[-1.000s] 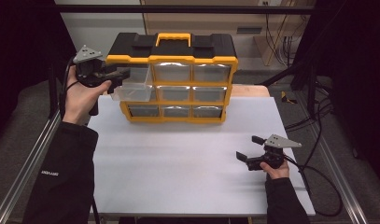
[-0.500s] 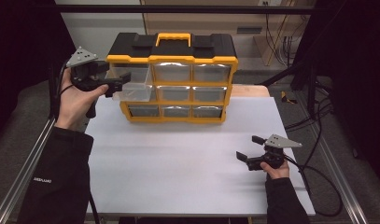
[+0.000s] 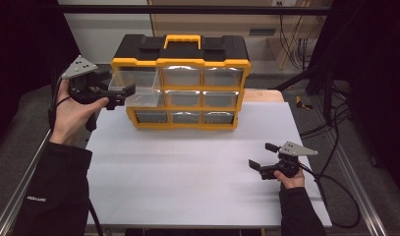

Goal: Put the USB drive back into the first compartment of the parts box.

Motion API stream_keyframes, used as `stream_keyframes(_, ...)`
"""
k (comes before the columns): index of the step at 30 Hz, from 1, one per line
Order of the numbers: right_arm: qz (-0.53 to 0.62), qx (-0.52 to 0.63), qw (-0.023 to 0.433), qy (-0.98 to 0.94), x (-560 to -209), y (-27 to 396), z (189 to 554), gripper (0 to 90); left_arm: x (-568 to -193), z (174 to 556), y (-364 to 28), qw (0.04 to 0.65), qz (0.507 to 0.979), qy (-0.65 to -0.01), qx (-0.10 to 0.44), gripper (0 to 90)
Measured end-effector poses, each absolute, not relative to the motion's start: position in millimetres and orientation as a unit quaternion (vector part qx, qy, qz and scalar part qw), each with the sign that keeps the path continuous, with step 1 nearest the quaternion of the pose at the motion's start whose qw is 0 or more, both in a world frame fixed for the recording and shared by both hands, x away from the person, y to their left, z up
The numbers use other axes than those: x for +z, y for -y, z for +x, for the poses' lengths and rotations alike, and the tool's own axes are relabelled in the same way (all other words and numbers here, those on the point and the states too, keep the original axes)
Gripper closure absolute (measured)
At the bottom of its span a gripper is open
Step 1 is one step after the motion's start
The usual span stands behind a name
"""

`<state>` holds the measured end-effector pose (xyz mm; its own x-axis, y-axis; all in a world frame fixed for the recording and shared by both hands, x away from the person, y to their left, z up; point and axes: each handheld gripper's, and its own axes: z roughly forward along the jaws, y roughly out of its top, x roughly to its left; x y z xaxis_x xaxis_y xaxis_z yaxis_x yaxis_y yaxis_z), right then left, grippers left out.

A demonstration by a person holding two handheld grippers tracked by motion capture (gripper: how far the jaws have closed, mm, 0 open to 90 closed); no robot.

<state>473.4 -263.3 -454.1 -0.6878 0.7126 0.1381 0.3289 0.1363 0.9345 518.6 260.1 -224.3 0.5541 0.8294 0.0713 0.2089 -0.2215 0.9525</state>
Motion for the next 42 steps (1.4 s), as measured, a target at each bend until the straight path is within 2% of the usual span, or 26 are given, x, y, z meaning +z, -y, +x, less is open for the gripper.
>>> stream_keyframes(20,0.356,0.552,0.173,-0.734,-454.2,263.2,473.2,0.7,-238.5,495.5,-264.5,0.524,0.723,-0.342,0.294,2.4)
stream_keyframes(42,0.358,0.551,0.174,-0.733,-454.0,263.6,472.8,0.6,-261.9,486.4,-263.7,0.526,0.731,-0.326,0.288,1.6)
